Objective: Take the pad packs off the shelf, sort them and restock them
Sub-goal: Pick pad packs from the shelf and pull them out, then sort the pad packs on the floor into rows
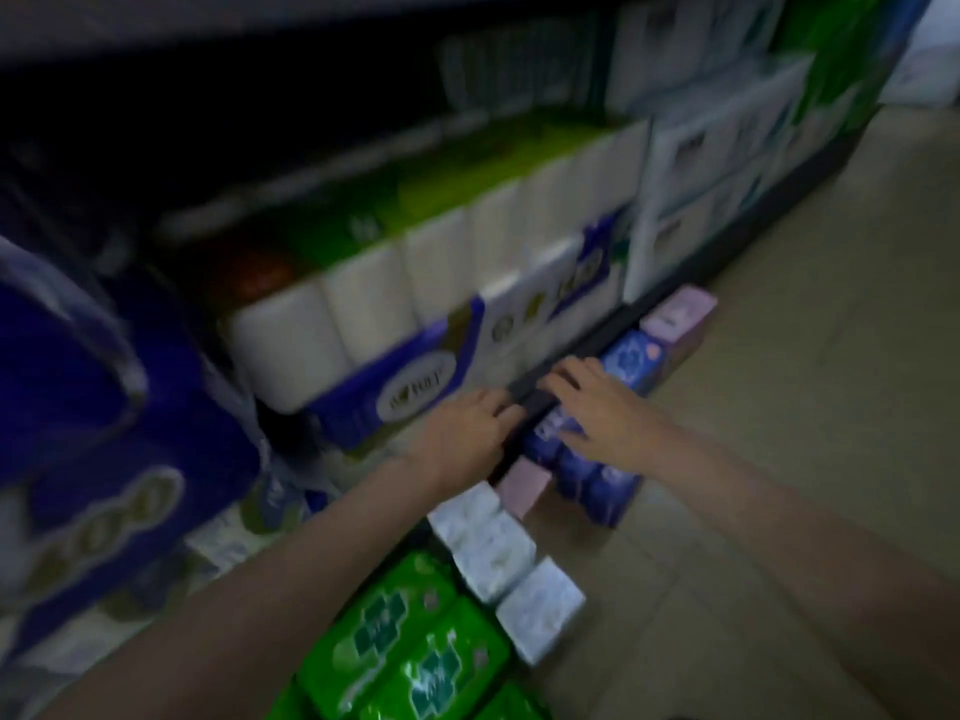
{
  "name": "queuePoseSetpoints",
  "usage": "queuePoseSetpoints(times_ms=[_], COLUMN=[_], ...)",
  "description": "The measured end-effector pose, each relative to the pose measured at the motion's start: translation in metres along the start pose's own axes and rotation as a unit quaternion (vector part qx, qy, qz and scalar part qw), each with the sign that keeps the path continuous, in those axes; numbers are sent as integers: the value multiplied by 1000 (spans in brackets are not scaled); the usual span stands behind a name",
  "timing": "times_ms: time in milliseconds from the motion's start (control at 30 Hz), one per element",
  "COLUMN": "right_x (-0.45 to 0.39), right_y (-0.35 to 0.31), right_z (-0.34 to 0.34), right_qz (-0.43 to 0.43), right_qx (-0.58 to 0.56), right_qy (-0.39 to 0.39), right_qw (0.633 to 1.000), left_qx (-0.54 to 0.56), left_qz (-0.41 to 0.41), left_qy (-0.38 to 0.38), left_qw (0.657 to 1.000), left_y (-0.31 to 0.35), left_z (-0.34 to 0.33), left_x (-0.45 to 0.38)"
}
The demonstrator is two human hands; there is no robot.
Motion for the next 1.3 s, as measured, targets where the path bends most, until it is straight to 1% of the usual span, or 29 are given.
queuePoseSetpoints(times_ms=[67, 167, 233, 300, 367, 433, 533, 667, 767, 833, 1000, 1067, 1167, 1233, 1300], right_x=[-16, -35, -47, -62, -85, -115, -163, -219, -248, -260, -274, -266, -248, -240, -238], right_y=[12, 12, 4, -9, -25, -39, -51, -53, -44, -39, -33, -36, -48, -65, -90], right_z=[81, 203, 267, 316, 346, 359, 366, 367, 359, 359, 362, 366, 379, 389, 392], right_qz=[-22, -38, -36, -10, 20, 35, 31, 2, -38, -52, -51, -53, -50, -6, 54], right_qx=[-31, -71, -73, -74, -78, -73, -65, -12, 17, 60, 137, 147, 99, 30, -7], right_qy=[128, 264, 324, 350, 335, 285, 221, 151, 82, 67, 14, 27, 100, 145, 126], right_qw=[991, 961, 943, 934, 939, 955, 973, 989, 996, 995, 989, 987, 989, 989, 991], left_qx=[-15, -88, -128, -135, -128, -114, -96, -106, -104, -100, -74, -59, -29, 4, 53], left_qz=[-32, -15, 13, 69, 138, 200, 252, 286, 302, 309, 327, 331, 340, 354, 362], left_qy=[131, 269, 319, 341, 333, 308, 273, 239, 248, 252, 262, 262, 267, 263, 241], left_qw=[991, 959, 939, 928, 924, 923, 923, 922, 915, 912, 905, 904, 901, 898, 899], left_y=[-10, -24, -38, -62, -86, -109, -136, -161, -172, -178, -186, -189, -197, -204, -210], left_z=[84, 207, 271, 315, 343, 357, 365, 369, 375, 375, 369, 367, 370, 376, 379], left_x=[3, 20, 33, 44, 54, 61, 65, 63, 67, 68, 77, 82, 89, 92, 91])
Point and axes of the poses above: each hand's wrist, its own x-axis away from the middle knuckle, its own z-axis out of the back of the hand, y = z × x, the point moved 7 cm from there along -x, towards the middle knuckle, and after that the axes turned 6 degrees about -y, right-handed, at the moved point
